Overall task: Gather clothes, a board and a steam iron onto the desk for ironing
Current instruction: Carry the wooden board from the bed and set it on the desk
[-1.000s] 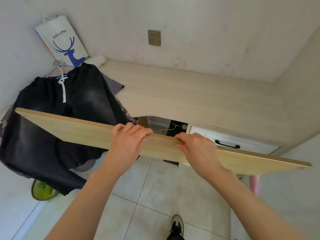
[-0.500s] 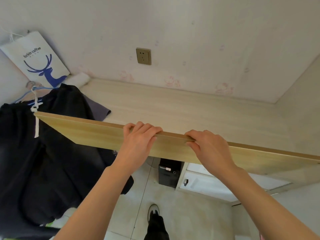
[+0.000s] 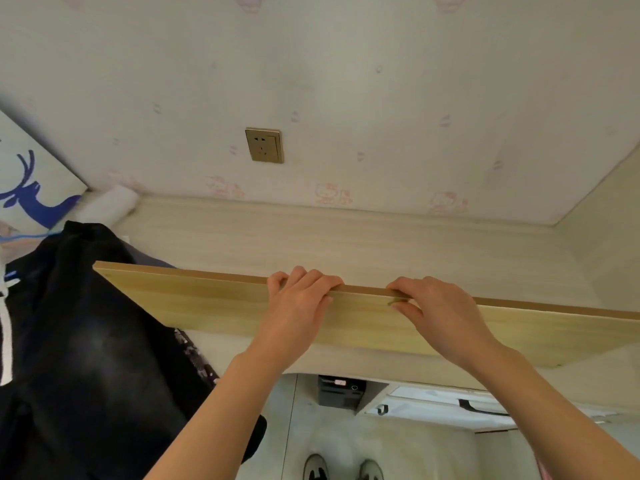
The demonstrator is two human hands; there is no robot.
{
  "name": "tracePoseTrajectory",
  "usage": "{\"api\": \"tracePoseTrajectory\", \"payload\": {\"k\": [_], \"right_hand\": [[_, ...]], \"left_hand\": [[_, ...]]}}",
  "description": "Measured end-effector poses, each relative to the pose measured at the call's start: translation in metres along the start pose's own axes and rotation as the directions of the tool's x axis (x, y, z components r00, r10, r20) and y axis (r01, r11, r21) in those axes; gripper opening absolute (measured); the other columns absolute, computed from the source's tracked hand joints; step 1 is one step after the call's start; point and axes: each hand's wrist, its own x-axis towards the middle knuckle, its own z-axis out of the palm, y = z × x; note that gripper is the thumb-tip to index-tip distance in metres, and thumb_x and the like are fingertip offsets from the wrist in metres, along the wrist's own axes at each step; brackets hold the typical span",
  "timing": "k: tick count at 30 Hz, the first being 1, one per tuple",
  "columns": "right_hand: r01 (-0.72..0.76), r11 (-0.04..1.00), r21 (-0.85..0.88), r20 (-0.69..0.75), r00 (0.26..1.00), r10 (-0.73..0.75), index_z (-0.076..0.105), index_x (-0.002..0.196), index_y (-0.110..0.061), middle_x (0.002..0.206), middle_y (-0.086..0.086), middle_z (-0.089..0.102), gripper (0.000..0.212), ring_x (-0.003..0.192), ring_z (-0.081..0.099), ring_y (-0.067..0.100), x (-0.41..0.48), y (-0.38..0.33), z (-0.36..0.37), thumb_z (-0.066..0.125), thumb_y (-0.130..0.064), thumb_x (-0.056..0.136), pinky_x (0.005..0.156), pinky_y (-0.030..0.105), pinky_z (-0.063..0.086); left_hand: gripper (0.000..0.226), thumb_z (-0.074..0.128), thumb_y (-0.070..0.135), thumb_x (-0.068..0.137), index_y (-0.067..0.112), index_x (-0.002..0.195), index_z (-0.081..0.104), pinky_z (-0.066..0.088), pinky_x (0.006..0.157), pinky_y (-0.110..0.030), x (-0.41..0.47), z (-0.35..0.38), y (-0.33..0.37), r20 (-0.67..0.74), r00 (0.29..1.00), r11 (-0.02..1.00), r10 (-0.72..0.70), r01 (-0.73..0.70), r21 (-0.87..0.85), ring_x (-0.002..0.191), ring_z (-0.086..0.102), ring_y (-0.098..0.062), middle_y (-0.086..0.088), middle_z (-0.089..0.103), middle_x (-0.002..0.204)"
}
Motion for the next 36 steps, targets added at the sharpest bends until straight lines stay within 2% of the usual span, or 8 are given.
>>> {"api": "tracePoseTrajectory", "payload": {"k": [13,18,22,24,26,28,32,36], "right_hand": [[0.025,0.999,0.042,0.049,0.998,-0.027,0.058,0.109,-0.039,0.087,-0.017,0.064,0.016,0.086,0.058,0.010,0.037,0.059,0.002,0.053,-0.040,0.094,0.067,0.030,0.036],[0.044,0.998,0.054,0.101,0.994,-0.050,0.055,0.110,-0.037,0.091,-0.015,0.063,0.016,0.087,0.056,0.010,0.055,0.072,0.001,0.051,-0.040,0.095,0.070,0.029,0.033],[0.059,0.997,0.041,0.156,0.986,-0.065,0.053,0.111,-0.034,0.096,-0.011,0.064,0.017,0.092,0.056,0.015,0.073,0.076,0.000,0.048,-0.039,0.096,0.069,0.030,0.031],[0.060,0.997,0.044,0.178,0.982,-0.067,0.052,0.111,-0.033,0.098,-0.010,0.065,0.017,0.092,0.057,0.015,0.082,0.078,-0.001,0.047,-0.038,0.096,0.070,0.030,0.033],[0.060,0.997,0.045,0.196,0.978,-0.068,0.052,0.109,-0.032,0.097,-0.009,0.066,0.016,0.090,0.057,0.017,0.091,0.079,-0.001,0.049,-0.038,0.095,0.070,0.032,0.036],[0.051,0.998,0.031,0.209,0.976,-0.057,0.051,0.111,-0.031,0.097,-0.007,0.066,0.021,0.088,0.057,0.018,0.099,0.080,0.001,0.052,-0.039,0.092,0.072,0.033,0.038],[0.020,0.999,-0.036,0.224,0.975,-0.012,0.048,0.119,-0.027,0.101,-0.007,0.063,0.045,0.090,0.057,0.019,0.118,0.082,0.012,0.062,-0.049,0.082,0.081,0.036,0.042],[-0.007,0.992,-0.123,0.293,0.955,0.043,0.042,0.130,-0.021,0.119,0.000,0.057,0.070,0.109,0.053,0.023,0.143,0.090,0.034,0.069,-0.055,0.075,0.090,0.041,0.040]], "left_hand": [[0.029,0.055,0.011,0.093,0.027,0.116,0.061,0.015,0.082,-0.028,0.049,0.033,0.009,0.103,0.994,0.998,-0.034,0.040,-0.050,0.088,0.036,-0.006,0.016,0.059,0.099],[0.029,0.056,0.014,0.092,0.029,0.117,0.061,0.019,0.086,-0.031,0.061,0.041,0.008,0.090,0.994,0.998,-0.064,0.066,-0.017,0.090,0.044,-0.011,0.016,0.060,0.100],[0.035,0.066,0.013,0.086,0.022,0.119,0.063,0.031,0.102,-0.045,0.064,0.050,0.006,-0.023,0.998,0.993,-0.066,0.068,0.100,0.106,0.056,-0.020,0.009,0.063,0.105],[0.046,0.067,0.012,0.084,0.020,0.129,0.057,0.023,0.112,-0.052,0.063,0.057,0.003,-0.070,0.994,0.983,-0.083,0.093,0.157,0.124,0.050,-0.022,0.004,0.061,0.119],[0.062,0.066,0.012,0.084,0.019,0.142,0.044,0.015,0.116,-0.054,0.058,0.066,-0.002,-0.077,0.991,0.974,-0.108,0.121,0.192,0.141,0.032,-0.024,0.000,0.049,0.141],[0.077,0.067,0.016,0.084,0.021,0.150,0.027,0.013,0.117,-0.056,0.051,0.075,-0.009,-0.060,0.988,0.964,-0.145,0.155,0.216,0.148,0.012,-0.026,-0.002,0.027,0.157],[0.090,0.069,0.029,0.084,0.025,0.153,0.013,0.016,0.116,-0.056,0.036,0.095,-0.023,0.018,0.971,0.949,-0.240,0.231,0.214,0.149,-0.002,-0.029,0.000,0.004,0.162],[0.085,0.054,0.047,0.091,0.035,0.152,-0.003,0.016,0.116,-0.056,0.015,0.116,-0.041,0.145,0.908,0.904,-0.394,0.354,0.242,0.147,-0.017,-0.027,0.008,-0.014,0.161]]}}
